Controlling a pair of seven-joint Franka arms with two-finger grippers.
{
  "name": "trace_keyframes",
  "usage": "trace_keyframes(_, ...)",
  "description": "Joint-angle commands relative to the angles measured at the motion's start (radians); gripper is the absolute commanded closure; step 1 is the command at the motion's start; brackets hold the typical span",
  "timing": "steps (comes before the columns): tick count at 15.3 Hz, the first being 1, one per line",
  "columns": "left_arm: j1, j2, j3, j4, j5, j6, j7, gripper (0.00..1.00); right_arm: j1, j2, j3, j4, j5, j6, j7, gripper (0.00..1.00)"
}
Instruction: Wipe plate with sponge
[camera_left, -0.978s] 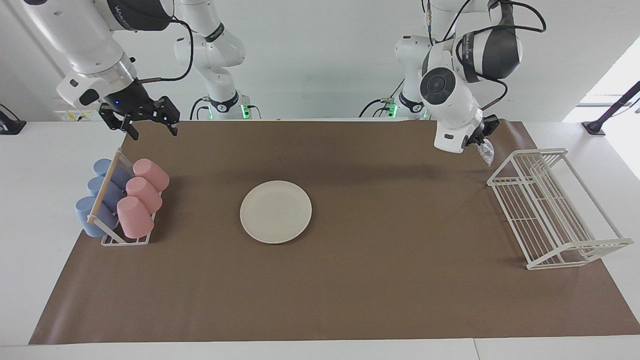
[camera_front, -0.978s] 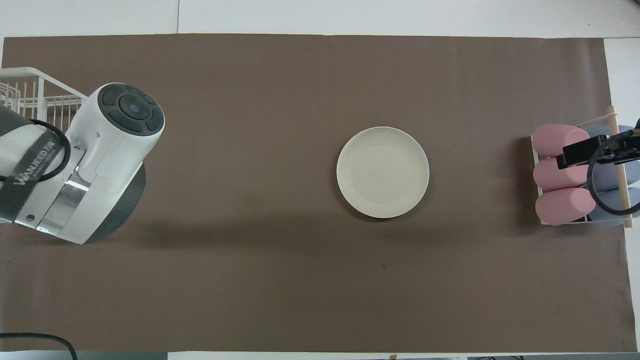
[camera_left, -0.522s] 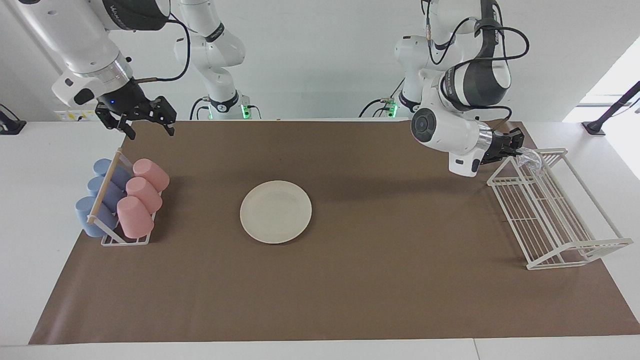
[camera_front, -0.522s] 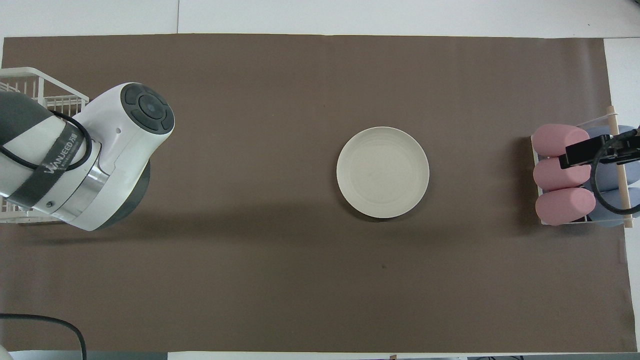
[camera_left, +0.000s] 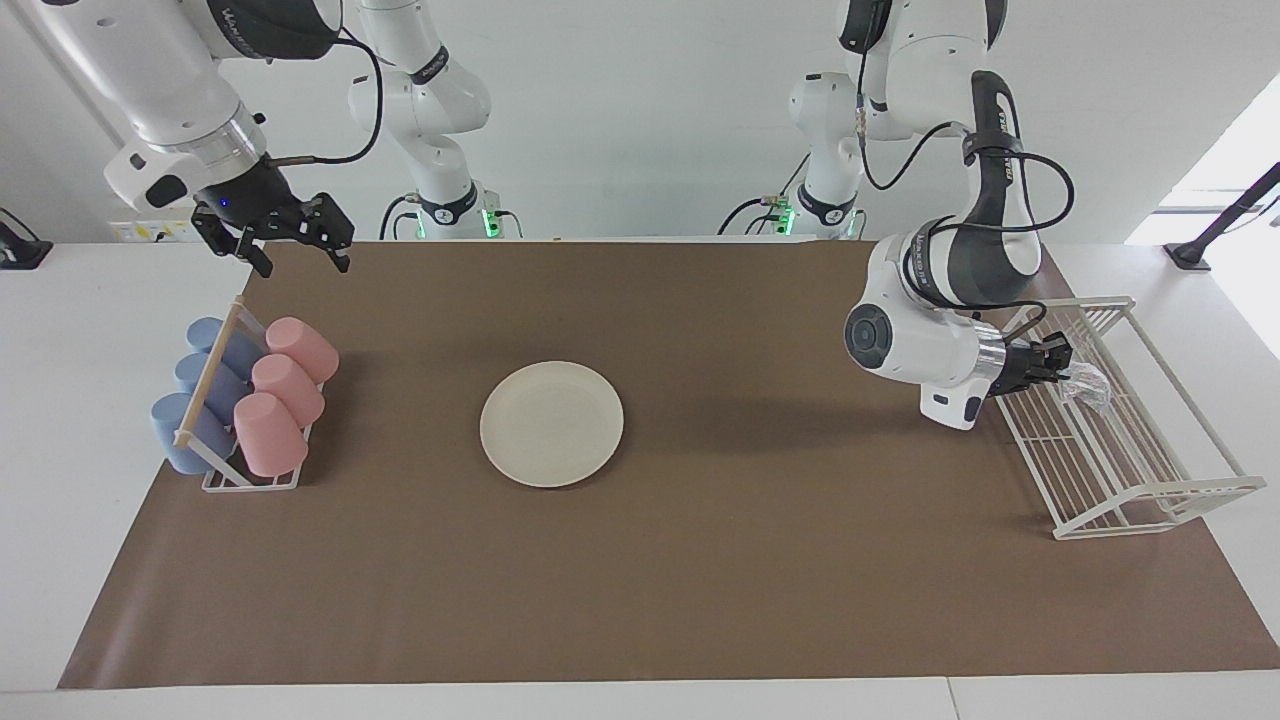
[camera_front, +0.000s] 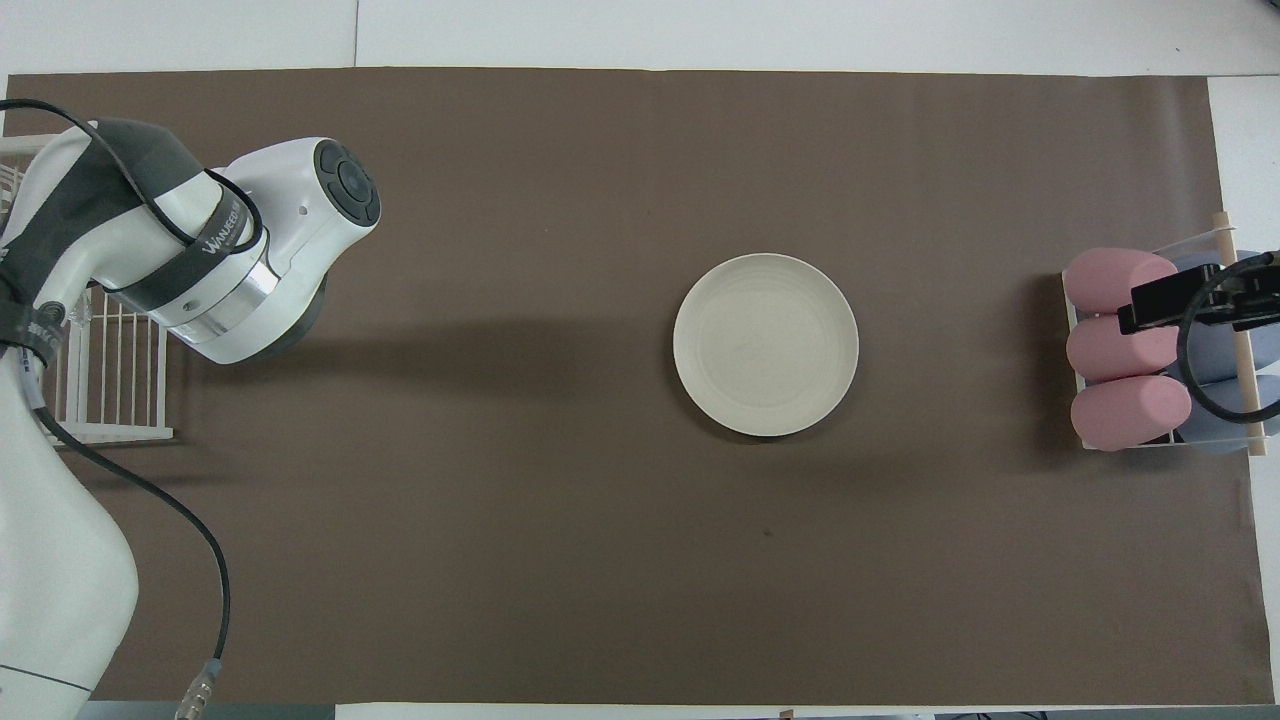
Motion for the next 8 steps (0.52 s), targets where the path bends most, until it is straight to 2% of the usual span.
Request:
trace_keyframes(1,0.013,-0.003,-0.004,-0.002,0.0,0.028,-0.042,1.0,0.009,0.011,-0.002,0.022,-0.022,-0.001,0.022,0.0)
trace_keyframes(8,0.019,-0.012,-0.002,-0.043,0.0,0.05,-0.083,1.0,-0.008,0.001,-0.006,0.005,-0.022,0.0,0.02,0.0)
